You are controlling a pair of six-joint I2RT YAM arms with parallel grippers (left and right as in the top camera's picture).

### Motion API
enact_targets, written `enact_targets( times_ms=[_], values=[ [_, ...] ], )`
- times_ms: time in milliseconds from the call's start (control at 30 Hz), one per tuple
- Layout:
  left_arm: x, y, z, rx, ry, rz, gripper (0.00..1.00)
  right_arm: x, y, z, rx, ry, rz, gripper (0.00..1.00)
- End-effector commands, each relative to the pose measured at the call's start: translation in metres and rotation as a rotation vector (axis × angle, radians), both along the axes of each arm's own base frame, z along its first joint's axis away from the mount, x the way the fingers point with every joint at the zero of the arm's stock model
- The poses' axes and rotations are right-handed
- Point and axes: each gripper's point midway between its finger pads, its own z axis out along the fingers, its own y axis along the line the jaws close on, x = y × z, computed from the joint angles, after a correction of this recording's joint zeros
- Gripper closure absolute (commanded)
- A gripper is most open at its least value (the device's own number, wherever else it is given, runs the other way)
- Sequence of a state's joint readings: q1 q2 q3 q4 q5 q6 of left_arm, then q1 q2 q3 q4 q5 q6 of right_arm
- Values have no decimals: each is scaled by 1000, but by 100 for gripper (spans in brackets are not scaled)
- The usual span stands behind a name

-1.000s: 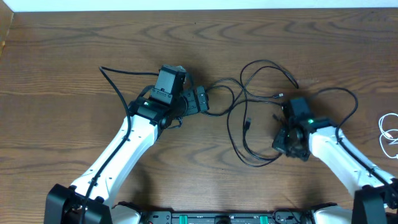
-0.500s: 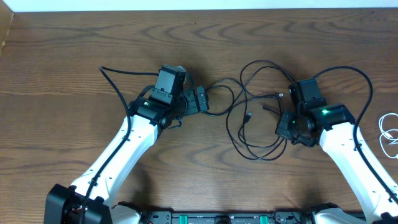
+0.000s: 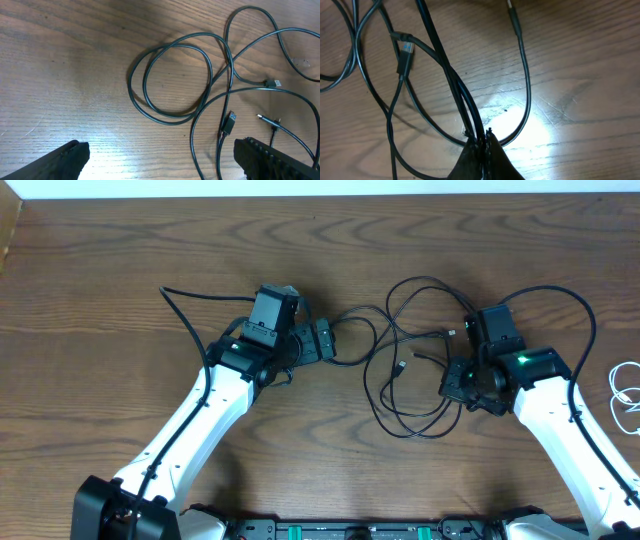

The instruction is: Untangle cables

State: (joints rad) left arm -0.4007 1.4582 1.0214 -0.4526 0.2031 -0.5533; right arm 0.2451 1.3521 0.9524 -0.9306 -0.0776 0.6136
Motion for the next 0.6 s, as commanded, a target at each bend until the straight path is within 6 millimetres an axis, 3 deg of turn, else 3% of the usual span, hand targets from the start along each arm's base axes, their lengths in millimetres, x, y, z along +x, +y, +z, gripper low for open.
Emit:
enact_targets(
  times_ms=[0, 167, 267, 567],
  values=[
    [2, 2, -2, 11, 2, 8, 1, 3, 5, 8, 27, -23, 26, 99],
    [2, 2, -2, 11, 2, 7, 1, 12, 7, 16, 30, -62, 54, 99],
    [2, 2, -2, 11, 2, 8, 1, 23, 10, 37, 22, -119, 122, 99],
    [2, 2, -2, 11, 2, 8, 1, 67, 16, 151, 79, -386, 221, 99]
  ],
)
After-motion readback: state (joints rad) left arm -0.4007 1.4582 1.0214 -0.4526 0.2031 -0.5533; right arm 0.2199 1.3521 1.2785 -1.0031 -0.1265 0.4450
